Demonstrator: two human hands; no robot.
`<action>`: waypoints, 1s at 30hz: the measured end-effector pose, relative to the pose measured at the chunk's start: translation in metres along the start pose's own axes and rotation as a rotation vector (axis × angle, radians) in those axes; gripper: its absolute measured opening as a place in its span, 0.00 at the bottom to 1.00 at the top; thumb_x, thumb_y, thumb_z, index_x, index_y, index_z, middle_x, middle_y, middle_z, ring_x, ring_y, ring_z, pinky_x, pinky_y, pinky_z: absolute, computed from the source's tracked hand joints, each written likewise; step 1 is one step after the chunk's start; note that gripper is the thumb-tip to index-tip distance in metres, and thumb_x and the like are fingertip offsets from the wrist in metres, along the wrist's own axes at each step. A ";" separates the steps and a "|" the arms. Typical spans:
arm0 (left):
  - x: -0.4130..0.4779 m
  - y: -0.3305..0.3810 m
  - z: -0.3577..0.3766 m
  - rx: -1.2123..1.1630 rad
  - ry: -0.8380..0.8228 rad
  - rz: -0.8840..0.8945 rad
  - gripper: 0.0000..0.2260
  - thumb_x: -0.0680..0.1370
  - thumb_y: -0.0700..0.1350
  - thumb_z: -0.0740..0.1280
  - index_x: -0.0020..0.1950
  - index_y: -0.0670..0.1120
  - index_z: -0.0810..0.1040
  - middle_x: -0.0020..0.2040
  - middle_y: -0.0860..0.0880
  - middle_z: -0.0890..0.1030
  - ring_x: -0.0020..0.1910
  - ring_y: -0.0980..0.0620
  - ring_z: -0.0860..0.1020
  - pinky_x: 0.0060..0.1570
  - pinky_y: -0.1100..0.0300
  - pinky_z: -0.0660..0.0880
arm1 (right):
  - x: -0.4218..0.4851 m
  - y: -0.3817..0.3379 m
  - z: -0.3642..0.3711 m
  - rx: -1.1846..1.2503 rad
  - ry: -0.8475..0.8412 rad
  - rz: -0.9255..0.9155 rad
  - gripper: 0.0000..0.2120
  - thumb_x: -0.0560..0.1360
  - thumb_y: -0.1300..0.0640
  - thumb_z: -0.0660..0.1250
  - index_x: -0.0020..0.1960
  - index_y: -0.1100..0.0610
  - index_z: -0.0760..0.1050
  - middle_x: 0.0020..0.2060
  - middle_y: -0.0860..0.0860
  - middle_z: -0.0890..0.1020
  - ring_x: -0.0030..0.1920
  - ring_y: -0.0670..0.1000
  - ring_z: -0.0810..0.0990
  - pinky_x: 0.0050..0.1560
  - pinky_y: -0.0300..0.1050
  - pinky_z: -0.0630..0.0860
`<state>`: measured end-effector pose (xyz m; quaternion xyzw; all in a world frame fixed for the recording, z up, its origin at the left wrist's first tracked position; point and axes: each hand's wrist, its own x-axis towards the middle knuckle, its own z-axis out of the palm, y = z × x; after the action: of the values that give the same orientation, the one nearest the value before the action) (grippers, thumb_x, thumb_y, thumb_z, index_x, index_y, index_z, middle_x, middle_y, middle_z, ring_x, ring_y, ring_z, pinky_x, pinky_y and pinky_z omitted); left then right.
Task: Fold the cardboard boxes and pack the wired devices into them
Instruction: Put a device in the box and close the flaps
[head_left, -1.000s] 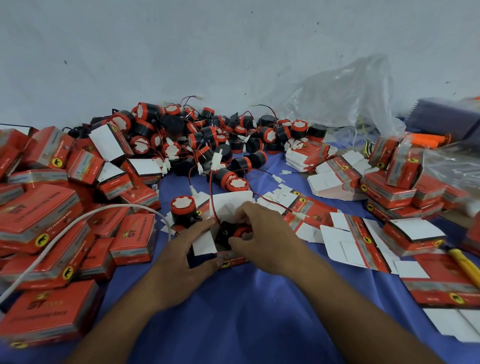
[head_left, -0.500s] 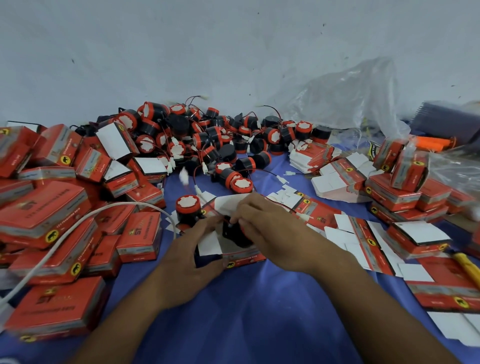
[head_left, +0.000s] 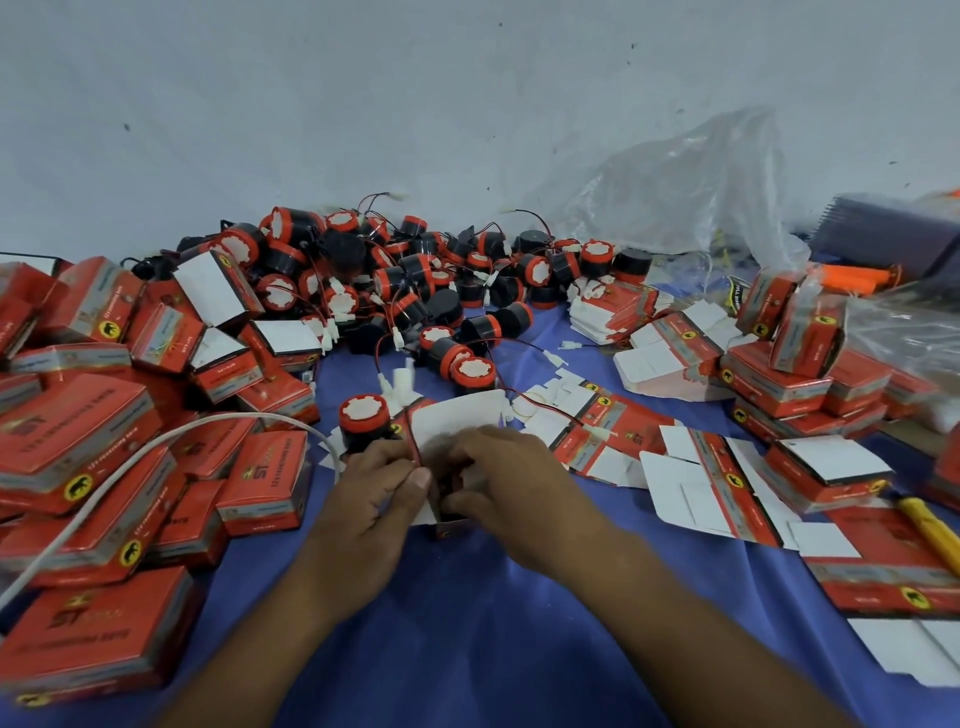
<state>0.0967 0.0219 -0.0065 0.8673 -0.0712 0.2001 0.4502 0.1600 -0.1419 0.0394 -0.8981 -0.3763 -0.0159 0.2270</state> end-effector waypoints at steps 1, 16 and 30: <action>0.000 0.000 0.000 -0.005 0.000 -0.015 0.11 0.81 0.50 0.58 0.47 0.53 0.79 0.49 0.59 0.75 0.53 0.56 0.75 0.52 0.71 0.69 | -0.001 0.000 0.002 -0.004 0.026 -0.007 0.13 0.78 0.53 0.68 0.61 0.54 0.80 0.60 0.51 0.75 0.60 0.52 0.72 0.61 0.45 0.70; -0.002 0.007 -0.004 0.303 -0.004 0.104 0.09 0.77 0.47 0.66 0.41 0.47 0.83 0.48 0.53 0.68 0.50 0.54 0.69 0.51 0.68 0.63 | 0.003 0.012 -0.014 0.221 -0.044 -0.023 0.12 0.77 0.59 0.66 0.59 0.52 0.77 0.51 0.46 0.80 0.47 0.45 0.79 0.48 0.41 0.77; -0.005 0.014 -0.007 -0.023 -0.251 -0.003 0.07 0.82 0.47 0.64 0.52 0.51 0.82 0.55 0.53 0.79 0.55 0.54 0.77 0.55 0.60 0.75 | -0.001 -0.005 0.006 0.657 0.082 -0.077 0.14 0.80 0.59 0.67 0.62 0.46 0.71 0.44 0.44 0.83 0.43 0.45 0.82 0.43 0.39 0.79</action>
<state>0.0860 0.0193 0.0052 0.8803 -0.1280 0.0885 0.4481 0.1545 -0.1367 0.0357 -0.7607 -0.3856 0.0618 0.5185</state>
